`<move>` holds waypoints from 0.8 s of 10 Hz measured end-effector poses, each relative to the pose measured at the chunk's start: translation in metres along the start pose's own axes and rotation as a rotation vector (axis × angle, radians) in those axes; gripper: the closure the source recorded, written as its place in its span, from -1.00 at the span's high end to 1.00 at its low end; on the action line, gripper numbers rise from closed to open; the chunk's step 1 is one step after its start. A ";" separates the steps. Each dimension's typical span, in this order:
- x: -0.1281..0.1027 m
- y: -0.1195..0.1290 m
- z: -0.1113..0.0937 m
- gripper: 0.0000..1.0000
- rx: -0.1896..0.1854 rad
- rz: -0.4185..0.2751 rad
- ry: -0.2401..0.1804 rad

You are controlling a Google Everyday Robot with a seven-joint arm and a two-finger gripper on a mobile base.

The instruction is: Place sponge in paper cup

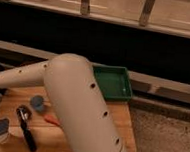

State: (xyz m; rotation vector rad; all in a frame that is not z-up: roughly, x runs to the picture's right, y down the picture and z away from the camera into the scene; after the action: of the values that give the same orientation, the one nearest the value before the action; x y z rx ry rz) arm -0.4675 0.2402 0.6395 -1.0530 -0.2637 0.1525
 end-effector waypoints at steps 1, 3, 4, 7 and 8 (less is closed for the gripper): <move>-0.002 0.000 0.000 -0.49 -0.001 -0.005 -0.003; -0.005 0.000 0.003 -0.16 -0.006 -0.015 -0.004; -0.006 0.001 0.004 -0.06 -0.008 -0.018 -0.005; -0.007 -0.001 0.005 0.34 -0.011 -0.021 -0.011; -0.007 -0.001 0.005 0.34 -0.011 -0.022 -0.011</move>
State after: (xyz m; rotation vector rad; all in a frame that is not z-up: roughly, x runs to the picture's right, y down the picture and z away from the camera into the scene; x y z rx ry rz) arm -0.4757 0.2421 0.6418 -1.0596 -0.2864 0.1378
